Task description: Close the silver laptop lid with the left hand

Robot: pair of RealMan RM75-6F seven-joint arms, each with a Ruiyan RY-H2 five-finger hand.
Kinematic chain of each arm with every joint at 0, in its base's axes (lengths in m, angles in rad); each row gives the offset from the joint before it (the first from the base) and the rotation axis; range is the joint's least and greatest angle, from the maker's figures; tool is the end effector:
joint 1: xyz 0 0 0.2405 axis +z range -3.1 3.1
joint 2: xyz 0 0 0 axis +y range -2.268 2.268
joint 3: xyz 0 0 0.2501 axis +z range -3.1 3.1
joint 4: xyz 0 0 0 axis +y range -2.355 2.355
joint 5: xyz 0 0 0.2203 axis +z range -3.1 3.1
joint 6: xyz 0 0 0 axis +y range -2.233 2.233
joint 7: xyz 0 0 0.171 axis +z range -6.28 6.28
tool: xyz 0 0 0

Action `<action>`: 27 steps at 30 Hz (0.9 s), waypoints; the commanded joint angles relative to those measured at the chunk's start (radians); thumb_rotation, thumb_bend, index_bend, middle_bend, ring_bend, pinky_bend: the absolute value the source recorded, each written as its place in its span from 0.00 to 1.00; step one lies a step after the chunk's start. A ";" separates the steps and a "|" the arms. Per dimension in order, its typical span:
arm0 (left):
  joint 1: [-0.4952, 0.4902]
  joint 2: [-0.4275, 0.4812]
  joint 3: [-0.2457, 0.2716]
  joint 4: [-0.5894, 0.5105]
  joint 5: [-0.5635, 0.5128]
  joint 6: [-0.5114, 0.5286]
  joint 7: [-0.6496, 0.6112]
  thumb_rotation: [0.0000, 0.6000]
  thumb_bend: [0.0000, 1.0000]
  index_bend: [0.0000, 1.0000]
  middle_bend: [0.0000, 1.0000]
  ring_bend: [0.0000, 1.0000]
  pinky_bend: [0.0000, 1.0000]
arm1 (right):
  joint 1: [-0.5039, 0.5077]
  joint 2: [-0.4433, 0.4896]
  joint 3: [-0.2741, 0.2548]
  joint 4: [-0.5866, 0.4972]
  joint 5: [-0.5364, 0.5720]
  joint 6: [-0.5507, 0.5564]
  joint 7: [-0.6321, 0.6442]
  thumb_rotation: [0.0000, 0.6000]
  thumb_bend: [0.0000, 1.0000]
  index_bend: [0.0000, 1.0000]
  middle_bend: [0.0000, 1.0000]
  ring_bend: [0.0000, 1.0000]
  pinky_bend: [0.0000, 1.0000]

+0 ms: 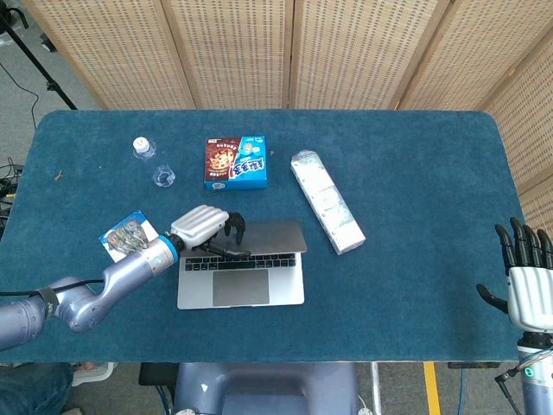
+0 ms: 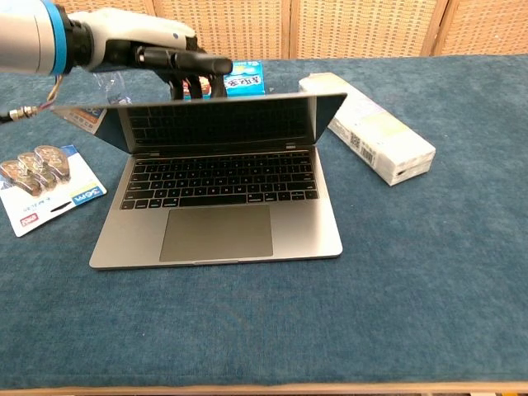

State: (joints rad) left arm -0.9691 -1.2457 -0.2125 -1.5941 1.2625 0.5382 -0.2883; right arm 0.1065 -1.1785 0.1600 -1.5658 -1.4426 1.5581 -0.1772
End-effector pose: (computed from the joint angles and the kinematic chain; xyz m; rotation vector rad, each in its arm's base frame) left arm -0.0744 0.3896 0.0023 -2.1505 -1.3106 -0.9700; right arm -0.3025 -0.2363 0.1670 1.2764 -0.6728 0.8758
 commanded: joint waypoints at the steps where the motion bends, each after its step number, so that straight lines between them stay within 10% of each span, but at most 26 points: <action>1: 0.018 -0.027 0.023 0.009 0.027 0.031 0.005 0.14 0.00 0.53 0.37 0.42 0.52 | 0.000 0.000 0.000 0.000 0.000 -0.001 0.000 1.00 0.00 0.00 0.00 0.00 0.00; 27: 0.072 -0.200 0.110 0.126 0.081 0.096 -0.038 0.14 0.00 0.53 0.37 0.41 0.52 | 0.001 0.000 -0.002 -0.001 0.006 -0.009 -0.002 1.00 0.00 0.00 0.00 0.00 0.00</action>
State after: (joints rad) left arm -0.8970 -1.4412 -0.1048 -1.4735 1.3439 0.6364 -0.3243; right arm 0.1080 -1.1783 0.1577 -1.5664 -1.4371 1.5493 -0.1792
